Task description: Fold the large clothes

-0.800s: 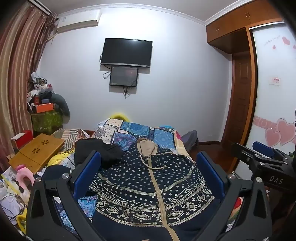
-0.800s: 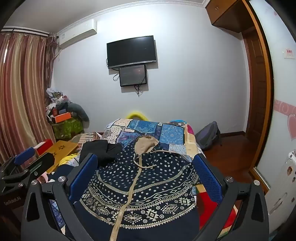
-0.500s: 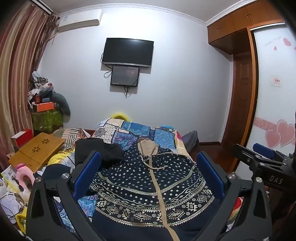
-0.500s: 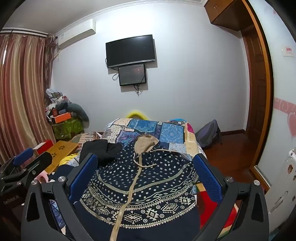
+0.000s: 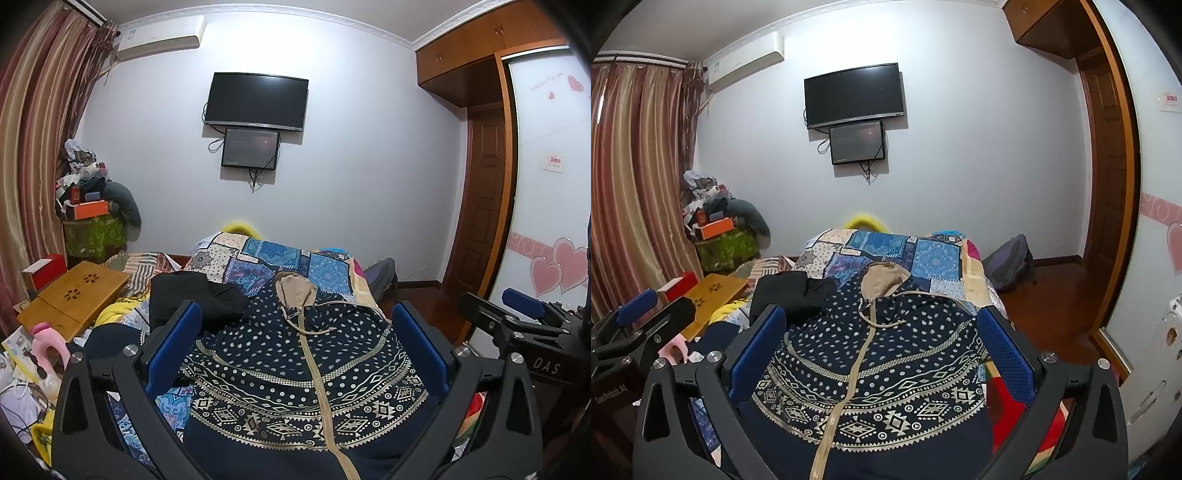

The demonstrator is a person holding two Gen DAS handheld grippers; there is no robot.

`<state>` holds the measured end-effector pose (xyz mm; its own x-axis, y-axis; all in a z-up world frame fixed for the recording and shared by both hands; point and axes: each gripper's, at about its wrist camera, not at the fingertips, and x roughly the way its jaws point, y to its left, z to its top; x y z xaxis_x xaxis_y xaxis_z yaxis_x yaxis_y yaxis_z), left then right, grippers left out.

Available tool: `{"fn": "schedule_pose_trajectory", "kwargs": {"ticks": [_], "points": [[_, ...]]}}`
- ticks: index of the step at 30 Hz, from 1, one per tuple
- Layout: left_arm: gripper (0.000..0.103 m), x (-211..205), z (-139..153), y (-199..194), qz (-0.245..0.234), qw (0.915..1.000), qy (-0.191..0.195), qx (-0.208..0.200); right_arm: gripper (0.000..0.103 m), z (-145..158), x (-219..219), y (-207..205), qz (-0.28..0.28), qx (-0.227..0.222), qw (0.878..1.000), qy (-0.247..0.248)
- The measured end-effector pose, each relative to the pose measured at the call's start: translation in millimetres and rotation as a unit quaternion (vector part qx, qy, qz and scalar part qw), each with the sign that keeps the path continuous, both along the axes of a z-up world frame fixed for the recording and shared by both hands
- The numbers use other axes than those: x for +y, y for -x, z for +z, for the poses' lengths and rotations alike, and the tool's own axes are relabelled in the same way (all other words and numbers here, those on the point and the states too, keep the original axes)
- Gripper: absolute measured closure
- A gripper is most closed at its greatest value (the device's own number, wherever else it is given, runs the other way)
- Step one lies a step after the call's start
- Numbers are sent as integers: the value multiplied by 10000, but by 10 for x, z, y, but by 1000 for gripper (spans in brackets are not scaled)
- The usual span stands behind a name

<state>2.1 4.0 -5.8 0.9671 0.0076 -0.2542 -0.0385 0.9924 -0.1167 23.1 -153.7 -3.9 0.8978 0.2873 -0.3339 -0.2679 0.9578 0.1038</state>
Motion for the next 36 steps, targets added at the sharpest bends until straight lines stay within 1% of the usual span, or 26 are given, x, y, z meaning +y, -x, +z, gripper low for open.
{"fn": "schedule_pose_trajectory", "kwargs": {"ticks": [36], "points": [[0, 44, -70, -16, 29, 10000, 27, 87, 0, -62, 34, 39, 23, 65, 10000, 43]]}}
